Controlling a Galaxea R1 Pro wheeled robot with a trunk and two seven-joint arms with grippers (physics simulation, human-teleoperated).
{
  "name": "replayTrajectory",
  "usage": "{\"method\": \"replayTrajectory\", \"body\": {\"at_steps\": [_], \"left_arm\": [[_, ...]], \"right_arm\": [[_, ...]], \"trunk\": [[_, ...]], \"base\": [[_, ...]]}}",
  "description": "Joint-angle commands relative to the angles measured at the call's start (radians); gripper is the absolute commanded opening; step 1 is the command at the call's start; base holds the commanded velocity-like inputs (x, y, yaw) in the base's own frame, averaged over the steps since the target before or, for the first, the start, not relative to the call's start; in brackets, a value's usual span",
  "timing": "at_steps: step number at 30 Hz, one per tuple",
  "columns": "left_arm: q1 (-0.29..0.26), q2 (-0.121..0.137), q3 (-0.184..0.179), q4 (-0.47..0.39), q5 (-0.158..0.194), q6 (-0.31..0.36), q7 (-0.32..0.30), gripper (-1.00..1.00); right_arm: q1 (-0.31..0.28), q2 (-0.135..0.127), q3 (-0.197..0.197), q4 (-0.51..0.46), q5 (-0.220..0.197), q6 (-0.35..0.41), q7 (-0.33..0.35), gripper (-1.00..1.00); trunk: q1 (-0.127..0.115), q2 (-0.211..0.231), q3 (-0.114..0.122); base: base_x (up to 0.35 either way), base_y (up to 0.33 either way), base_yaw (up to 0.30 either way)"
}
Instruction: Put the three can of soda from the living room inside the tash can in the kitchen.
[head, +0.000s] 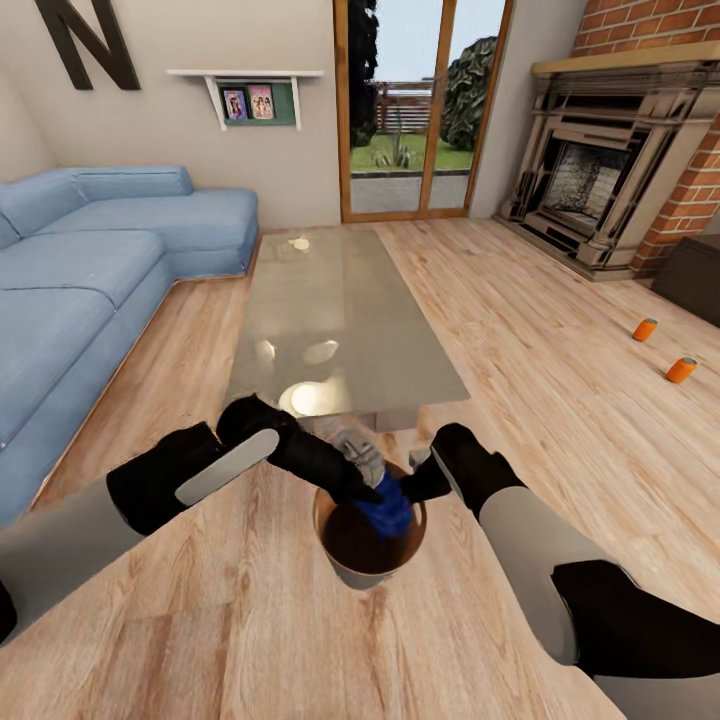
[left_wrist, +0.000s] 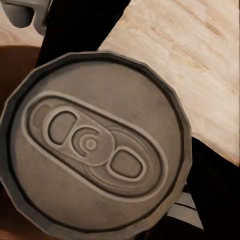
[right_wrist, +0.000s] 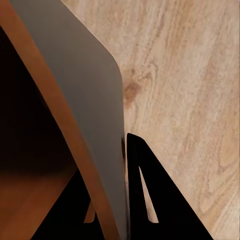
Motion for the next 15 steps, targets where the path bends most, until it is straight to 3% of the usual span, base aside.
{"method": "replayTrajectory", "body": {"at_steps": [1, 3, 6, 12, 14, 15], "left_arm": [[0.0, -0.014, -0.027, 0.024, 0.001, 0.0, 0.009, -1.0], [0.0, -0.037, -0.058, 0.065, 0.001, 0.0, 0.026, -1.0], [0.0, -0.05, -0.082, 0.084, 0.0, 0.0, 0.044, -1.0], [0.0, -0.057, -0.124, 0.1, -0.003, 0.0, 0.066, -1.0], [0.0, -0.058, -0.126, 0.101, -0.018, 0.0, 0.068, -1.0], [0.0, -0.058, -0.128, 0.101, -0.048, 0.0, 0.069, -1.0]], "right_arm": [[-0.003, 0.004, -0.002, 0.0, -0.024, 0.005, 0.006, -1.0], [-0.006, 0.01, -0.002, 0.0, -0.024, 0.005, 0.006, -1.0], [-0.008, 0.013, -0.001, 0.001, -0.024, 0.005, 0.005, -1.0], [-0.009, 0.019, -0.001, 0.001, -0.024, 0.005, 0.003, -1.0], [-0.009, 0.02, -0.001, 0.001, -0.024, 0.005, 0.002, -1.0], [-0.009, 0.021, -0.001, 0.001, -0.024, 0.005, 0.001, -1.0]], "trunk": [[0.0, 0.0, 0.0], [0.0, 0.0, 0.0], [0.0, 0.0, 0.0], [0.0, 0.0, 0.0], [0.0, 0.0, 0.0], [0.0, 0.0, 0.0]], "base": [[0.0, 0.0, 0.0], [0.0, 0.0, 0.0], [0.0, 0.0, 0.0], [0.0, 0.0, 0.0], [0.0, 0.0, 0.0], [0.0, 0.0, 0.0]]}}
